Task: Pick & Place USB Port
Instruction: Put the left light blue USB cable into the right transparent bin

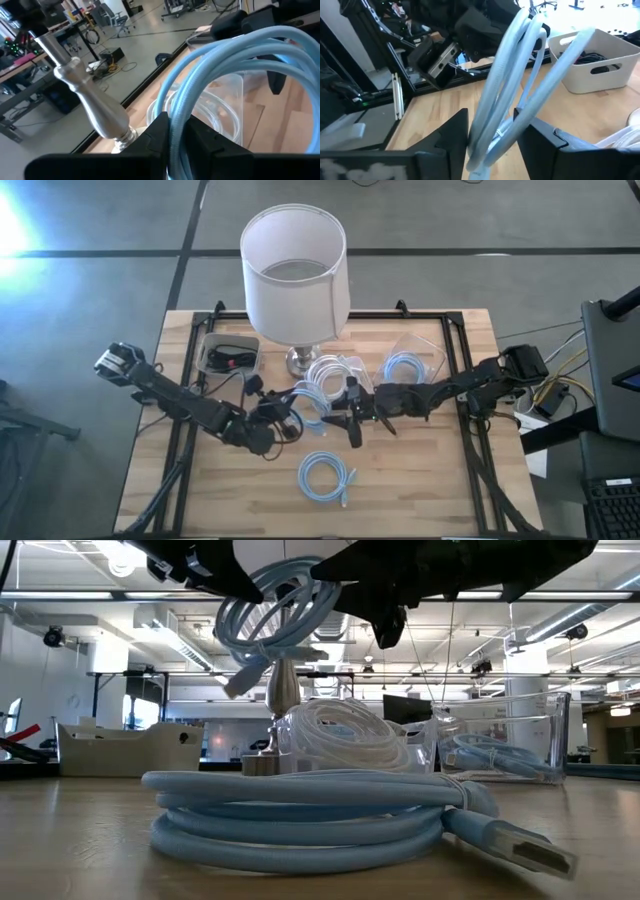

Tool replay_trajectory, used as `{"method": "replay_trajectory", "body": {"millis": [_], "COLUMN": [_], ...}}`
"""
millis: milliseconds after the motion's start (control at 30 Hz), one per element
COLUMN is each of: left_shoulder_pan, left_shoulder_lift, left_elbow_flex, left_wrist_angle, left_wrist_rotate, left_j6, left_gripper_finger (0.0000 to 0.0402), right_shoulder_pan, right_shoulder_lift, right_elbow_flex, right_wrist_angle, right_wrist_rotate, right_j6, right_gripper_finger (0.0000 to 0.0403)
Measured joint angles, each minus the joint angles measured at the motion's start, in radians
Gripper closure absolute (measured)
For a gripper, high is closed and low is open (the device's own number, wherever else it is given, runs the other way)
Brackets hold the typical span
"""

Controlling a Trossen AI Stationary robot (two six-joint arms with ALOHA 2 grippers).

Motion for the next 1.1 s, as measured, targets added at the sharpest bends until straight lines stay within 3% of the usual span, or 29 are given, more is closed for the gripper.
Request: {"method": "replay_trajectory", "body": {"millis": [400, 767, 967, 1100], "left_shoulder_pan": [0.004, 0.009, 0.011, 0.011], "left_shoulder_lift": [0.037, 0.037, 0.037, 0.037], "left_elbow_flex": [0.000, 0.000, 0.000, 0.000], "left_wrist_angle": [-0.001, -0.001, -0.002, -0.004], "left_wrist_rotate": [0.032, 0.045, 0.077, 0.076], "left_j6": [-0.001, 0.035, 0.076, 0.076], "left_gripper_finger": [0.0337, 0.0328, 0.0290, 0.0256], "right_shoulder_pan": [0.000, 0.000, 0.000, 0.000], "right_shoulder_lift": [0.000, -0.002, -0.019, -0.065], "right_elbow_flex": [0.000, 0.000, 0.000, 0.000], "right_wrist_angle": [-0.054, -0.056, -0.104, -0.207], "right_wrist_rotate": [0.003, 0.003, 0.006, 0.063], "right_j6": [0.000, 0.022, 0.018, 0.019], "right_gripper_finger": [0.0372, 0.0364, 0.0362, 0.0362]}}
